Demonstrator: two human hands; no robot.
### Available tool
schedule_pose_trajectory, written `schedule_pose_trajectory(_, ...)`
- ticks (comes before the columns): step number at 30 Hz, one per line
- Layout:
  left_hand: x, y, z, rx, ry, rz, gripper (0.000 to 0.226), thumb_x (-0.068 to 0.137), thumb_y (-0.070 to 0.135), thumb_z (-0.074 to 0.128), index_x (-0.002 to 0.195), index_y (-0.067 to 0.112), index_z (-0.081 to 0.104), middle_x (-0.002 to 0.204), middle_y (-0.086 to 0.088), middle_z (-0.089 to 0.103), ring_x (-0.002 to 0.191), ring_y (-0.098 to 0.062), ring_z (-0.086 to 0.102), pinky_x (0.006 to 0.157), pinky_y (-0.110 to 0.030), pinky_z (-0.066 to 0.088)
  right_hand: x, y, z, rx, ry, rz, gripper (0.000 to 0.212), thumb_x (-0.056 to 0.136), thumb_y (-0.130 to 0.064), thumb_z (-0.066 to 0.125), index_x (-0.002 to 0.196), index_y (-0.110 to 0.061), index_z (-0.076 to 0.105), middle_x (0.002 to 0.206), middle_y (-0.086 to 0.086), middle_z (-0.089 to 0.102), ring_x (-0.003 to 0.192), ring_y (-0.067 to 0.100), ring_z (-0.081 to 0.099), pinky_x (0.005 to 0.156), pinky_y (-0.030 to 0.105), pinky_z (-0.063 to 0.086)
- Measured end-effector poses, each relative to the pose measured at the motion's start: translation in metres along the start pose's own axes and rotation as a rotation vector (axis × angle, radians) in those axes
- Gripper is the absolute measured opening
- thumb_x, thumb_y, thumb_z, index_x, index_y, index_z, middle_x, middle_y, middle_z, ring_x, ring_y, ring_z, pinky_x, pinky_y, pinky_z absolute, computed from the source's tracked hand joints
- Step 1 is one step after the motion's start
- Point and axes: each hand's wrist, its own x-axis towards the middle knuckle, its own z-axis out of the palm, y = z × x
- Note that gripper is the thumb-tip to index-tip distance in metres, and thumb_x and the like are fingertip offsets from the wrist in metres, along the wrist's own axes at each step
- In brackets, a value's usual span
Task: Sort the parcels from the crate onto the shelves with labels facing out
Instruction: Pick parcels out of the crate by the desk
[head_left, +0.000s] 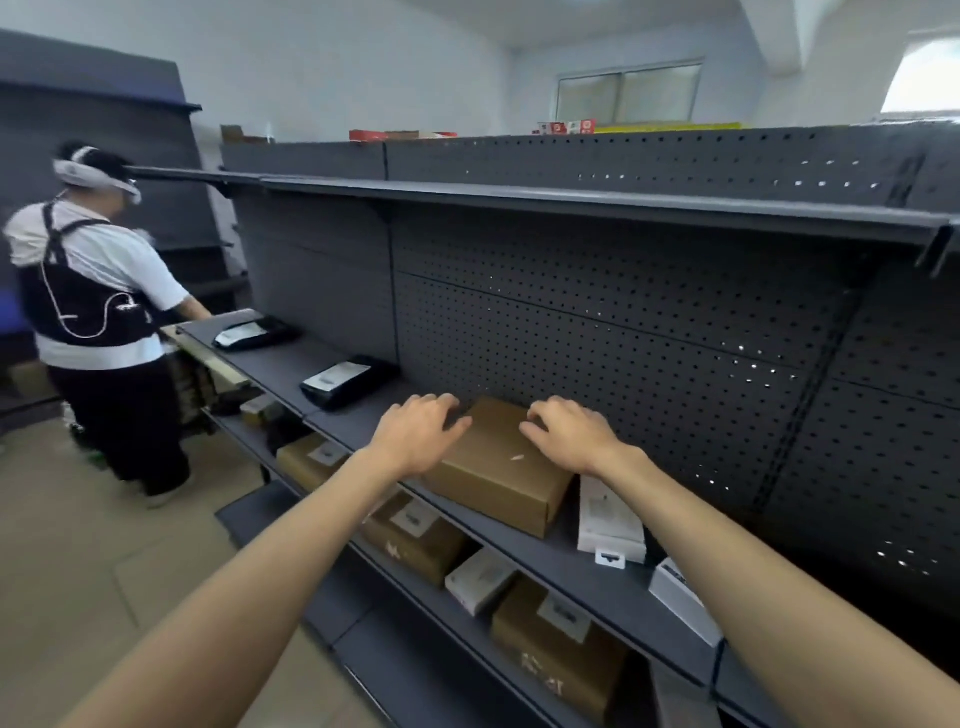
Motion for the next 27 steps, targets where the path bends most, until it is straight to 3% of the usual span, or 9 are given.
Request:
schedule_pose_trajectory(6, 0.047, -0.045, 0.023, 0.024, -0.040, 0.020, 0.055, 0.102, 0.055, 0.036, 0.142, 0.020, 0.048, 0.136, -0.008, 0.059, 0.124, -0.028, 0.054, 0.098, -0.044, 0.045, 0.065, -0.010, 0.031, 0.011, 0.015, 0.021, 0.036, 0.102, -0.041, 0.041, 0.115, -0.015, 0.061, 0.113, 0.007, 0.062, 0.101, 0.026, 0.060, 0.082, 0.041, 0.051)
schedule_pose_trajectory(13, 0.125, -0.064, 0.052, 0.063, -0.132, 0.176, 0.051, 0.103, 0.052, 0.037, 0.141, 0.020, 0.049, 0.136, -0.008, 0.059, 0.124, -0.030, 0.053, 0.098, -0.042, 0.045, 0.118, 0.018, 0.068, 0.144, 0.007, 0.210, 0.035, 0.103, -0.041, 0.040, 0.119, -0.016, 0.059, 0.119, 0.005, 0.059, 0.105, 0.023, 0.058, 0.084, 0.038, 0.049)
schedule_pose_trajectory(23, 0.174, -0.089, 0.130, -0.011, -0.274, 0.291, 0.053, 0.104, 0.051, 0.038, 0.141, 0.015, 0.049, 0.139, -0.009, 0.053, 0.128, -0.031, 0.050, 0.102, -0.045, 0.043, 0.105, 0.061, 0.130, 0.077, -0.118, 0.545, 0.049, 0.102, -0.042, 0.041, 0.142, -0.013, 0.046, 0.141, 0.009, 0.051, 0.125, 0.029, 0.051, 0.097, 0.039, 0.047)
schedule_pose_trajectory(27, 0.183, -0.102, 0.160, -0.053, -0.338, 0.363, 0.052, 0.103, 0.050, 0.039, 0.144, 0.020, 0.047, 0.148, -0.006, 0.045, 0.133, -0.031, 0.044, 0.105, -0.046, 0.041, 0.088, 0.063, 0.152, 0.120, -0.106, 0.738, 0.048, 0.101, -0.040, 0.044, 0.137, -0.008, 0.047, 0.138, 0.016, 0.046, 0.124, 0.036, 0.048, 0.100, 0.043, 0.045)
